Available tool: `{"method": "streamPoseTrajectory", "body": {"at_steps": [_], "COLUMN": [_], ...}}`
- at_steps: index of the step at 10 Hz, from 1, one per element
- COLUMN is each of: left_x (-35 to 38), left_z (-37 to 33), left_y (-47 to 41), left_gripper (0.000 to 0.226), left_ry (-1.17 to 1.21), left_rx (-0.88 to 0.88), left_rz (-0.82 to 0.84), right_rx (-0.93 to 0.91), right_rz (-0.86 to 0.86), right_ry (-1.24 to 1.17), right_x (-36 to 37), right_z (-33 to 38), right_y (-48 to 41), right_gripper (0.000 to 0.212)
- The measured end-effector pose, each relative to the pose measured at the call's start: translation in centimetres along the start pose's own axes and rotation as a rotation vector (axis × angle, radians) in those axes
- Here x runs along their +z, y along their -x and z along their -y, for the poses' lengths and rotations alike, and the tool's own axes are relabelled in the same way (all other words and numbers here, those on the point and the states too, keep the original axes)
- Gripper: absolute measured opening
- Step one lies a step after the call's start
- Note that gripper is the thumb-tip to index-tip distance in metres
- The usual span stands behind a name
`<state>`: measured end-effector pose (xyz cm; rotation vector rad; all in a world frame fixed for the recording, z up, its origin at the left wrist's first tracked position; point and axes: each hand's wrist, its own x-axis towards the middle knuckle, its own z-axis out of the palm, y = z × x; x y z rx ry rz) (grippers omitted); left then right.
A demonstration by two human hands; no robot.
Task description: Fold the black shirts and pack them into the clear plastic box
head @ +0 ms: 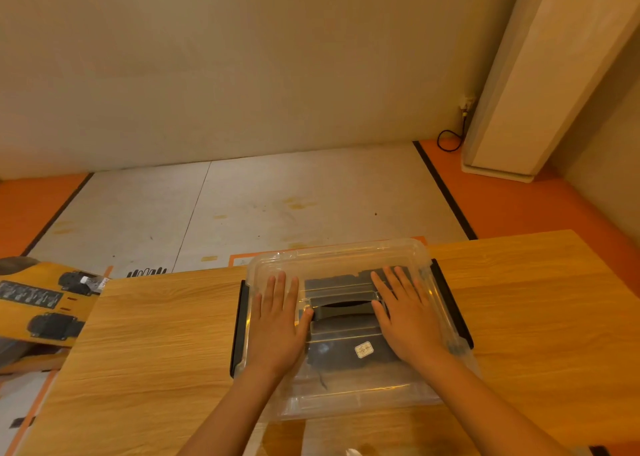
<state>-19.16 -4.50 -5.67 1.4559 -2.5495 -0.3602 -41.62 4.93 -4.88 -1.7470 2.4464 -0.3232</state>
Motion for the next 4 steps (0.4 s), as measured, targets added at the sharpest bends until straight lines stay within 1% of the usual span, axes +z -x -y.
{"method": "streamPoseTrajectory", "body": {"at_steps": [1, 2, 3, 4], "left_x": [-0.2, -0.1, -0.1, -1.5], "left_z": [-0.6, -1.7, -2.4, -3.6], "left_y": [0.0, 0.0, -0.1, -2.0], "left_gripper": [0.087, 0.089, 0.09, 0.09], "left_ry": [-0.002, -0.004, 0.028, -0.033], "left_rx": [-0.009, -0.012, -0.017, -0.002], "left_rz": [0.014, 0.025, 0.045, 0.061], "right_rx": [0.017, 0.009, 0.014, 0.048], "right_rz": [0.006, 0.004, 0.042, 0.095], "right_ry": [-0.014, -0.022, -0.025, -0.019], "right_x": [-0.4, -0.8, -1.2, -3.5], "right_z": [-0.4, -1.2, -2.0, -1.3], "right_y": [0.2, 0.3, 0.2, -1.3], "right_gripper": [0.074, 0.083, 0.096, 0.08]}}
